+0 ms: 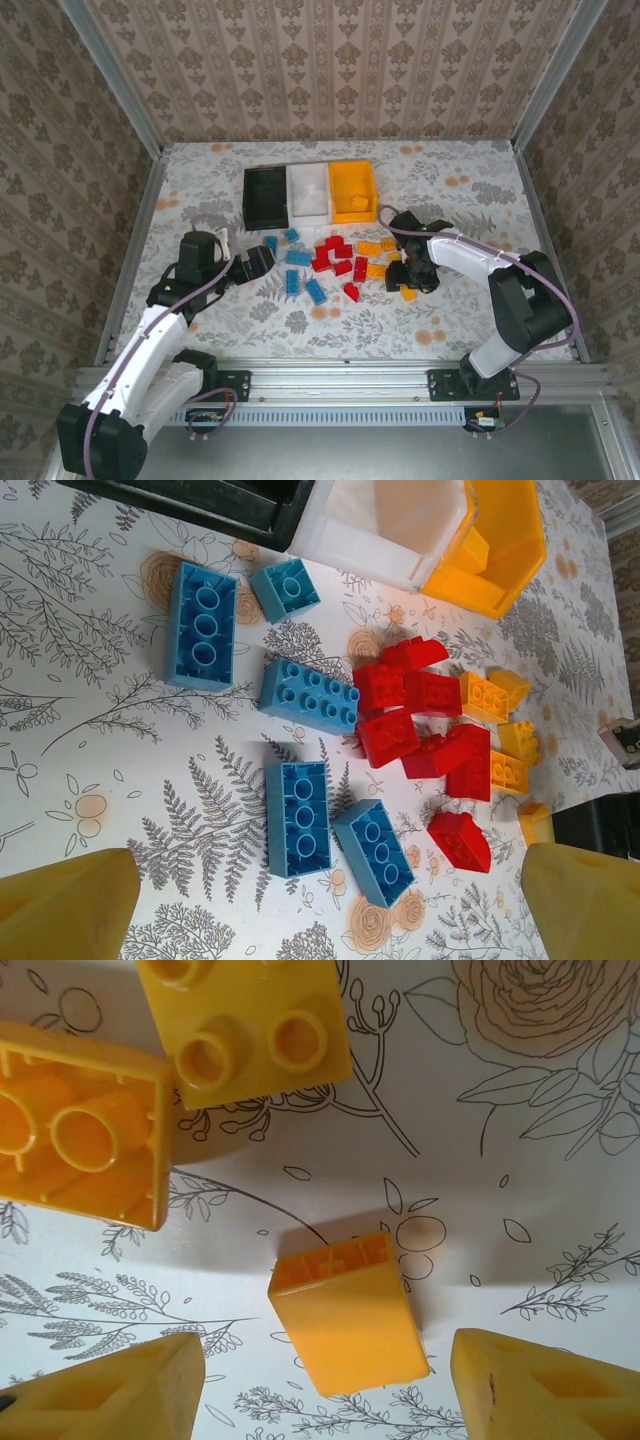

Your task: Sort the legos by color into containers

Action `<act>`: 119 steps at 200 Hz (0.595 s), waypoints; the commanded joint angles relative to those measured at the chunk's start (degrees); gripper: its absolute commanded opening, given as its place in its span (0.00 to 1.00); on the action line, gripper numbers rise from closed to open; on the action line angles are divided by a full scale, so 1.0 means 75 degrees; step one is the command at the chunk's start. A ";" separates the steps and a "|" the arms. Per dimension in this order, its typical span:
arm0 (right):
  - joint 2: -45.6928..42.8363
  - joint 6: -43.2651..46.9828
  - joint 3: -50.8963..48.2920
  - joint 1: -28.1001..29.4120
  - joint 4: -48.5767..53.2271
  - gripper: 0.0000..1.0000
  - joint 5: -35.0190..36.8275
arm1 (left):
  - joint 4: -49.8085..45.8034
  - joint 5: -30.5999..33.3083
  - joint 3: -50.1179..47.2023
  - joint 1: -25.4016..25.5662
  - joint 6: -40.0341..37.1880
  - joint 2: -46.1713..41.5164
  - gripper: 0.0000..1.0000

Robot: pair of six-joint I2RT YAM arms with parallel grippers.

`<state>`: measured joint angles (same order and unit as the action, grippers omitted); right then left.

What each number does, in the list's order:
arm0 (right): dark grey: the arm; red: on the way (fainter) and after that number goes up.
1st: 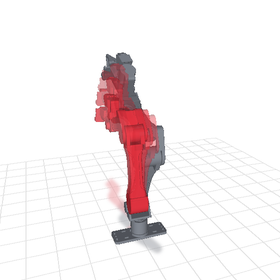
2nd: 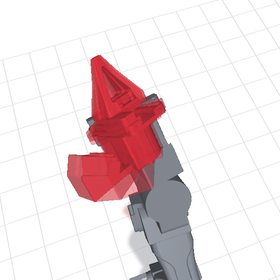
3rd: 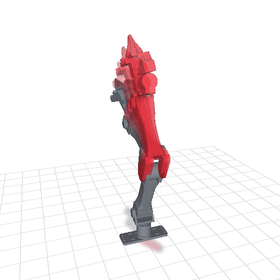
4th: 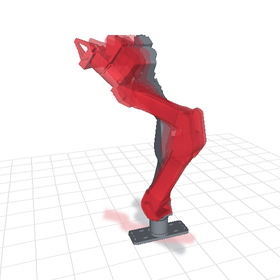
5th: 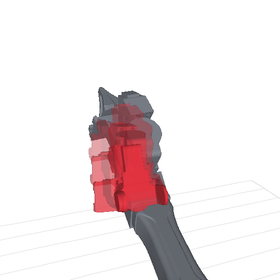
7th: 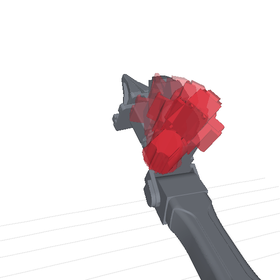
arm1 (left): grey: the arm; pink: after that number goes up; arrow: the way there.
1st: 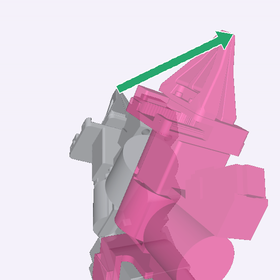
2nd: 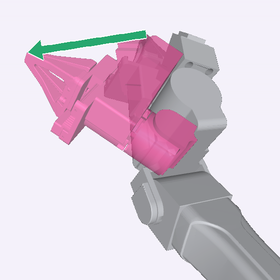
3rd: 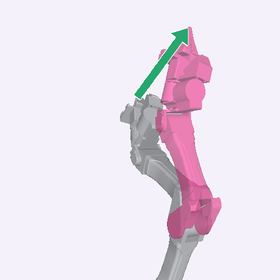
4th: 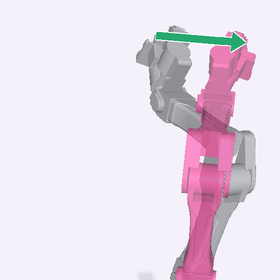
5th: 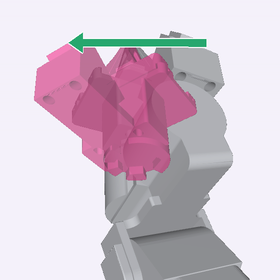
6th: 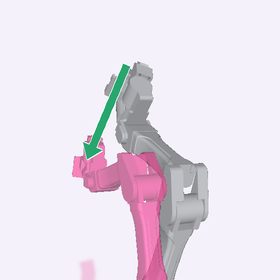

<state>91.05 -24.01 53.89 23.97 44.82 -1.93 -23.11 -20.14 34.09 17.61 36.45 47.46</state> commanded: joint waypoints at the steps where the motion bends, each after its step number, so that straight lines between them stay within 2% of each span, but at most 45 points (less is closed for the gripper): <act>1: 0.0220 0.0035 -0.0136 0.0057 -0.0071 0.66 0.0132 | 0.0190 -0.0004 -0.0092 0.0016 0.0121 0.0116 1.00; 43: 0.0520 0.0035 -0.0152 0.0067 -0.0261 0.59 0.0381 | 0.0135 0.0002 -0.0086 0.0009 0.0071 0.0148 1.00; 84: 0.0737 0.0007 -0.0124 0.0133 -0.0351 0.43 0.0488 | 0.0080 0.0043 -0.0125 -0.0004 0.0050 0.0093 1.00; 119: 0.0542 -0.0018 -0.0056 0.0144 -0.0217 0.34 0.0498 | 0.0090 0.0048 -0.0106 -0.0015 0.0050 0.0093 1.00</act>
<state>95.00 -24.01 53.30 24.53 43.03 1.21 -22.70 -20.14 34.02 17.58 36.45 48.69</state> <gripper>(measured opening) 0.365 0.997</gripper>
